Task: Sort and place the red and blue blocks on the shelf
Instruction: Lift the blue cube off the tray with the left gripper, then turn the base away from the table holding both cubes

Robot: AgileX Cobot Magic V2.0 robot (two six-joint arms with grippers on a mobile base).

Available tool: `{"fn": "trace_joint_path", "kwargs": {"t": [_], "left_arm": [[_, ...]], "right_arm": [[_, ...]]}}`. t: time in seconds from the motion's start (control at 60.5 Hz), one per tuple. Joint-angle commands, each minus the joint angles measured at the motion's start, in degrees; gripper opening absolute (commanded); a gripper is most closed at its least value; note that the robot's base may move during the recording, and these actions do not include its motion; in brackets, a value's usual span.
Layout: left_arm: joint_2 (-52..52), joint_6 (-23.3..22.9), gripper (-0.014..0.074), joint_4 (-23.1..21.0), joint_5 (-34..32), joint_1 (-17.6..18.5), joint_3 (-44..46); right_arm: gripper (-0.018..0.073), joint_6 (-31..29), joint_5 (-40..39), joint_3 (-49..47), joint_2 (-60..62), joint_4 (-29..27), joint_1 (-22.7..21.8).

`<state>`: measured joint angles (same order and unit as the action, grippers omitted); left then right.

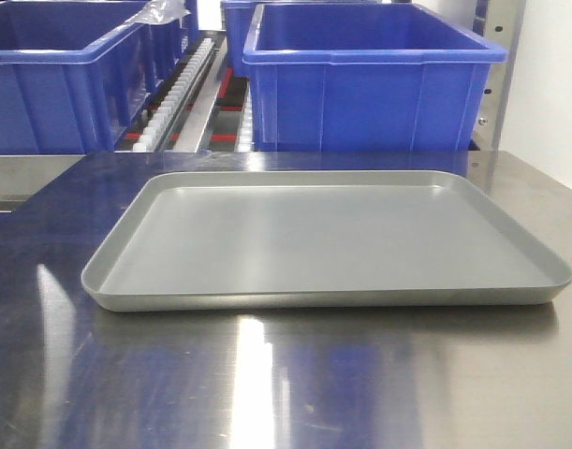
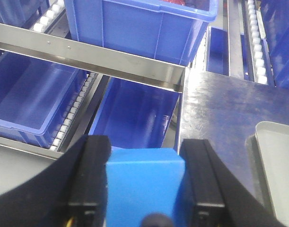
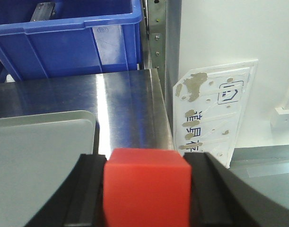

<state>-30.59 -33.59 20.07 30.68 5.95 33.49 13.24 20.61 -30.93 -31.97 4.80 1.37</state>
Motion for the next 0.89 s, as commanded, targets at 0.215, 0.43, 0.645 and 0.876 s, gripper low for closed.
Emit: {"fn": "trace_joint_path", "kwargs": {"t": [0.215,0.43,0.645,0.876], "left_arm": [[-0.05,-0.42,0.0118,0.94,-4.04,-0.02,1.74],[-0.05,-0.42,0.0118,0.94,-4.04,-0.02,1.74],[-0.05,-0.42,0.0118,0.94,-4.04,-0.02,1.74],[-0.05,-0.42,0.0118,0.94,-4.04,-0.02,1.74]], "right_arm": [[0.0061,-0.26,-5.19,-1.64,0.05,0.87,-0.32],[0.0061,-0.26,-5.19,-1.64,0.05,0.87,-0.32],[0.0061,-0.26,-5.19,-1.64,0.05,0.87,-0.32],[0.0061,-0.26,-5.19,-1.64,0.05,0.87,-0.32]]}}
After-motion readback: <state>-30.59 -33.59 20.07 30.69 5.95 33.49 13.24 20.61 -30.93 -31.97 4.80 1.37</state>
